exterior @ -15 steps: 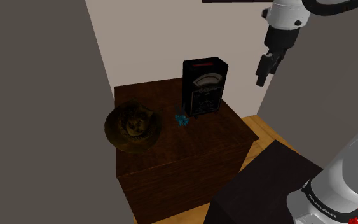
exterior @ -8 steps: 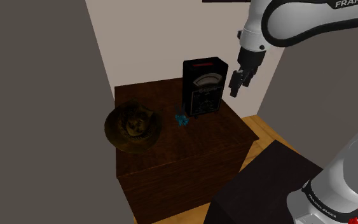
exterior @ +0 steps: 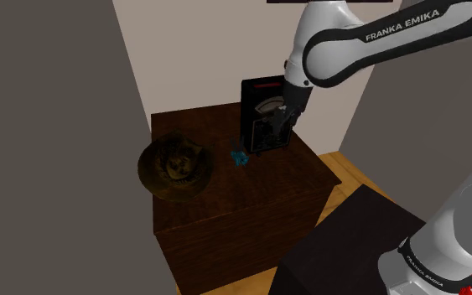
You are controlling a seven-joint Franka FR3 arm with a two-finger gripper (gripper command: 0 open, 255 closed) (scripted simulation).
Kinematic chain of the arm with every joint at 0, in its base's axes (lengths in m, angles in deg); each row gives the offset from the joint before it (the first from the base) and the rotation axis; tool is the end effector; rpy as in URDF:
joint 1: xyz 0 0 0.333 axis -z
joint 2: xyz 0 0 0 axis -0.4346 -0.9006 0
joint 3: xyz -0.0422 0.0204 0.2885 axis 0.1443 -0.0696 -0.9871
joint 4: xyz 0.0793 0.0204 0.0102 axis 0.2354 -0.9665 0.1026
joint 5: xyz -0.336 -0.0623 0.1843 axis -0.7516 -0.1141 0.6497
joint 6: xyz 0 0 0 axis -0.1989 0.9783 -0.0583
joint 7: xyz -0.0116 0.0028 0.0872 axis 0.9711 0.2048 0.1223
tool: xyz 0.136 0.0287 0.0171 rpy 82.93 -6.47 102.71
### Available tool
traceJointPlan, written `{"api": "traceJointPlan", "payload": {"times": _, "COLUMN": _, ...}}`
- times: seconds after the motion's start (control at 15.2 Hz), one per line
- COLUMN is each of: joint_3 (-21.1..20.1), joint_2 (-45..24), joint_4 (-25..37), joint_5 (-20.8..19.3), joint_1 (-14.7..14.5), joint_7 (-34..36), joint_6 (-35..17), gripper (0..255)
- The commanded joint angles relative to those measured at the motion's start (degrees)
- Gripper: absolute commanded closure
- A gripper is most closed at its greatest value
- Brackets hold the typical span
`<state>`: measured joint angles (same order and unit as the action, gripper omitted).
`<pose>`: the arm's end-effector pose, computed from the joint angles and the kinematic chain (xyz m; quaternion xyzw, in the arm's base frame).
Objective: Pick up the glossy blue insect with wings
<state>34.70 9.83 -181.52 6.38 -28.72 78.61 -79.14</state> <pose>0.4500 0.0663 0.3858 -0.9962 -0.0672 -0.0551 0.0105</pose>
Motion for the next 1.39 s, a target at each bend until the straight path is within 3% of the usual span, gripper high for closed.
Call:
{"api": "traceJointPlan", "payload": {"times": 0.0, "joint_3": -0.1, "joint_2": -4.0, "joint_4": 0.9, "joint_5": 1.0, "joint_1": -0.3, "joint_7": -0.1, "joint_6": -4.1, "gripper": 0}}
{"api": "traceJointPlan", "payload": {"times": 0.73, "joint_3": -1.5, "joint_2": -27.1, "joint_4": 13.7, "joint_5": 6.7, "joint_1": -2.2, "joint_7": -1.2, "joint_6": -19.3, "gripper": 0}}
{"api": "traceJointPlan", "payload": {"times": 1.32, "joint_3": -1.8, "joint_2": -31.2, "joint_4": 12.4, "joint_5": 7.2, "joint_1": -2.2, "joint_7": -2.1, "joint_6": -24.7, "gripper": 0}}
